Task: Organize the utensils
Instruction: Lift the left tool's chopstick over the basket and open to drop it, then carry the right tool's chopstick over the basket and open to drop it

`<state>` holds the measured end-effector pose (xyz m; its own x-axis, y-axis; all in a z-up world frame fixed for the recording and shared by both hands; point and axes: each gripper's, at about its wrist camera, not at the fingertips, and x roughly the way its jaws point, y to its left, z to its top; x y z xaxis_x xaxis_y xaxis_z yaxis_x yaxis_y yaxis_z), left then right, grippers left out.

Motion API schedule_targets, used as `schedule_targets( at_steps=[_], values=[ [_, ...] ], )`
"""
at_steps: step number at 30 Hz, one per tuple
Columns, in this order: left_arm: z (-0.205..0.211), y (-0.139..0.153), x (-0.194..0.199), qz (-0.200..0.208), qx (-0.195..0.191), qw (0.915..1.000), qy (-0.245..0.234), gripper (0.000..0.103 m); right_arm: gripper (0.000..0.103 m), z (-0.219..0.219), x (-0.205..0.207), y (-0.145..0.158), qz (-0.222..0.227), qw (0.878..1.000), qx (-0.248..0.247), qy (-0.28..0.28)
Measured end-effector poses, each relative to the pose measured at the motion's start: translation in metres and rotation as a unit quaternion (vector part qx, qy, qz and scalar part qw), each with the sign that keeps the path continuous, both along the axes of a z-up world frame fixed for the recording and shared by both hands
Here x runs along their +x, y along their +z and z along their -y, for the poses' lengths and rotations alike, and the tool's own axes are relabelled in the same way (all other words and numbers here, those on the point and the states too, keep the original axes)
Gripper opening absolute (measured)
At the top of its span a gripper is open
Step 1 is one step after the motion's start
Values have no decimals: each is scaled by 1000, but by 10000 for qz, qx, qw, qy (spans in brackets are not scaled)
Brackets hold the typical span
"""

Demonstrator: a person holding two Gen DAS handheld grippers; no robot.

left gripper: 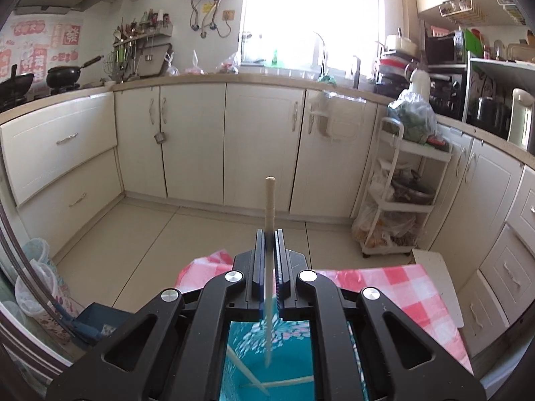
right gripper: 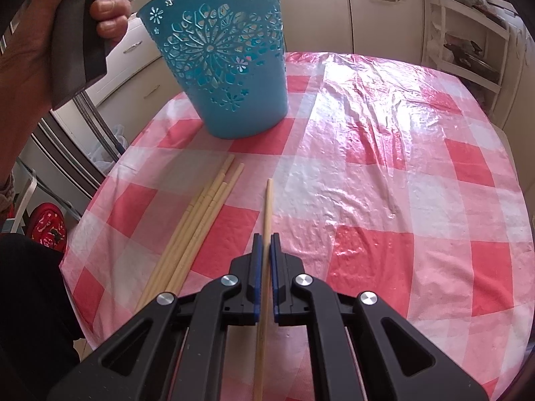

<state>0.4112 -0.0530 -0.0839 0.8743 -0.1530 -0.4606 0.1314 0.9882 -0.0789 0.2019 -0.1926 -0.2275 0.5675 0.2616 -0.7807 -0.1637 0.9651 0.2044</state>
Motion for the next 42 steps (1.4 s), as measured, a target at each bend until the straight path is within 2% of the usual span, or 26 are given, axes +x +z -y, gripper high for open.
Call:
schedule_targets(
  at_steps=[3, 5, 6, 8, 14, 16, 20, 23, 25, 28, 32, 37, 42],
  values=[
    [-7, -7, -2, -294, 6, 9996, -18, 12, 5, 0, 0, 0, 11, 10000, -10, 3],
    [-13, -9, -10, -420, 40, 9991, 4, 31, 5, 0, 0, 0, 6, 10000, -13, 10],
    [-16, -9, -16, -432, 54, 9990, 10, 34, 5, -1, 0, 0, 6, 10000, -15, 15],
    [-26, -4, -33, -405, 78, 9991, 88, 51, 5, -1, 0, 0, 2, 10000, -25, 30],
    [-73, 8, -96, -129, -144, 9985, 513, 76, 8, -2, 2, 1, -92, 9999, -36, 34],
    [-87, 3, -108, -137, -219, 9973, 688, 78, 8, -5, 4, 1, -91, 9999, -121, 10],
    [-116, -21, -111, -522, -485, 9924, 1003, 78, 8, -15, 7, 2, -48, 9988, -483, 40],
    [-128, -31, -107, -701, -497, 9891, 1196, 78, 7, -28, 8, 3, 27, 9948, -994, 205],
    [-134, -30, -106, -692, -497, 9883, 1263, 78, 5, -29, 9, 3, -19, 9948, -1004, 175],
    [-137, -33, -104, -754, -410, 9873, 1336, 79, 5, -18, 5, 10, -58, 9983, -581, -60],
    [-141, -41, -100, -1046, -465, 9844, 1333, 79, 5, -6, -9, 42, 241, 9992, 239, -212],
    [-141, -44, -101, -1109, -460, 9841, 1305, 79, 5, -3, -5, 116, 1093, 9869, 1157, -262],
    [-140, -44, -102, -1102, -463, 9846, 1275, 79, 5, -16, 33, 183, 2004, 9686, 1434, -331]
  ],
)
